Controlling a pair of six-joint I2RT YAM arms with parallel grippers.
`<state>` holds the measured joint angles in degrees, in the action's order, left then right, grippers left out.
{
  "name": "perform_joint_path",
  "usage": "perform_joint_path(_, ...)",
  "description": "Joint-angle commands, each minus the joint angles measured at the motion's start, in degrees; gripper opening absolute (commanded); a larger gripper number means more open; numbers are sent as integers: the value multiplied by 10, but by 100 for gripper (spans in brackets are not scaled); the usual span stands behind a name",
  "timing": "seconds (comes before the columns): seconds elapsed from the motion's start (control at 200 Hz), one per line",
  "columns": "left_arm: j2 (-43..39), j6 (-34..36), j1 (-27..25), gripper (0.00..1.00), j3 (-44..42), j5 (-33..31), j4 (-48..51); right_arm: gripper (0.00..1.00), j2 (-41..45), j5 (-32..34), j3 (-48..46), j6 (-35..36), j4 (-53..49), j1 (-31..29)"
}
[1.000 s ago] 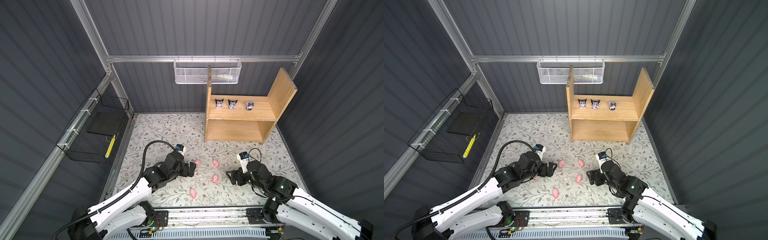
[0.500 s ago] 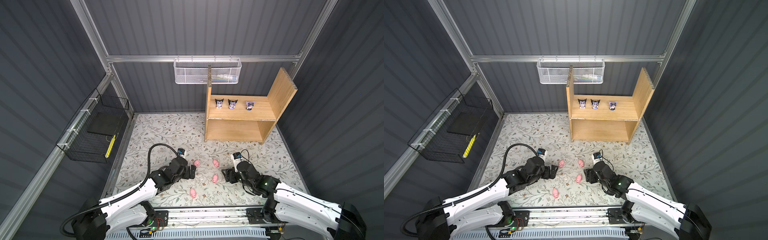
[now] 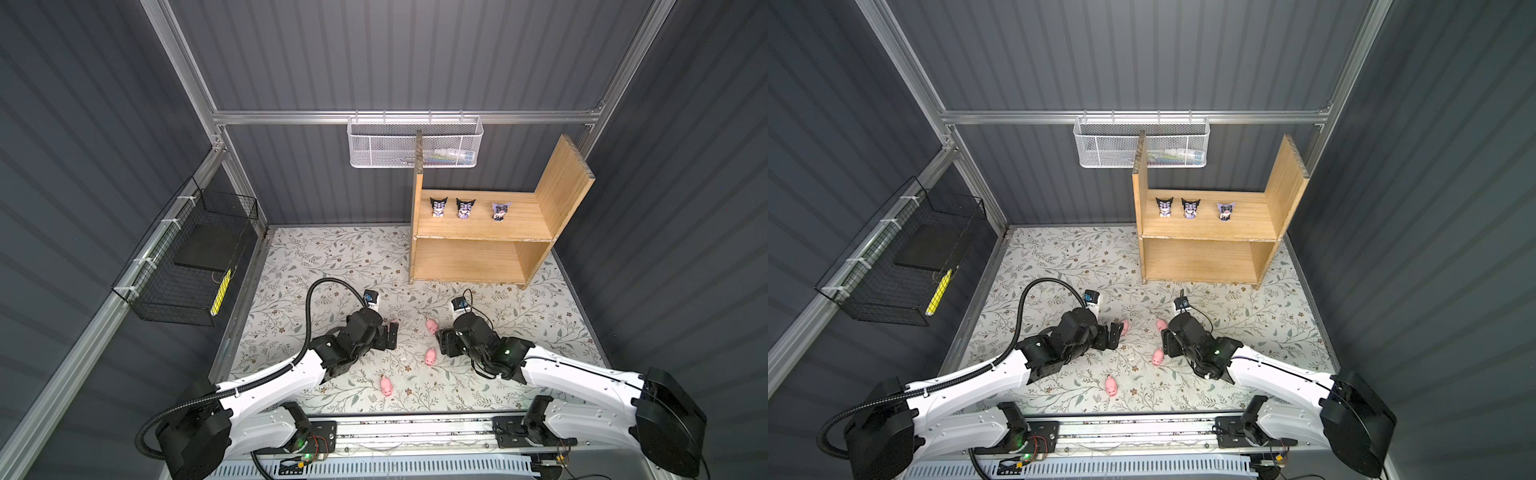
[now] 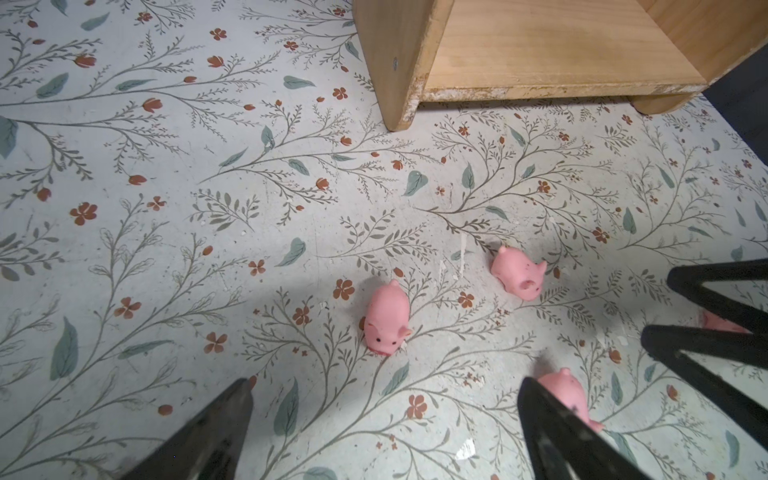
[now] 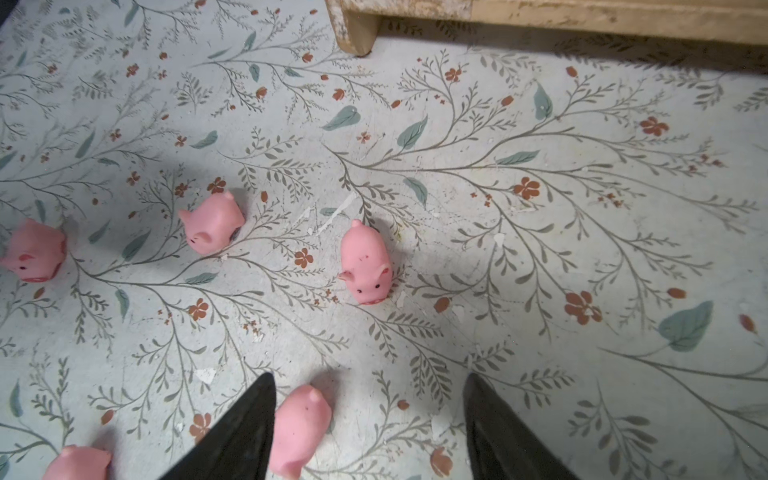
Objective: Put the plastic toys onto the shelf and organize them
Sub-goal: 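Lower the right gripper over a pink pig while the left arm lowers nearby, then close the right gripper on the pink pig and lift it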
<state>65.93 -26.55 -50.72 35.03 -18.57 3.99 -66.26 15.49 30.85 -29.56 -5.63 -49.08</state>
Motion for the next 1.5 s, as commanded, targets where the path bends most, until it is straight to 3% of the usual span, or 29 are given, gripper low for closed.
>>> perform_joint_path(0.0, 5, 12, -4, 99, 16, -27, -10, 66, -18, 5, -10, 8, 42, -2)
perform_joint_path(0.35, 39, 5, -6, 99, 24, -22, -16, 53, -45, -4, -22, -26, 97, -6)
perform_joint_path(0.67, -8, -23, -23, 99, -5, 0, -1, 54, -80, 47, -31, -45, 144, -29)
perform_joint_path(1.026, -41, -45, -32, 99, -41, 2, -36, 56, -134, 59, -3, -51, 149, -58)
perform_joint_path(1.251, -21, -46, -33, 99, -72, -24, -106, 58, -124, 84, -2, -44, 146, -63)
perform_joint_path(1.496, 68, -15, -34, 99, -77, -38, -185, 58, -150, 110, 30, -23, 128, -62)
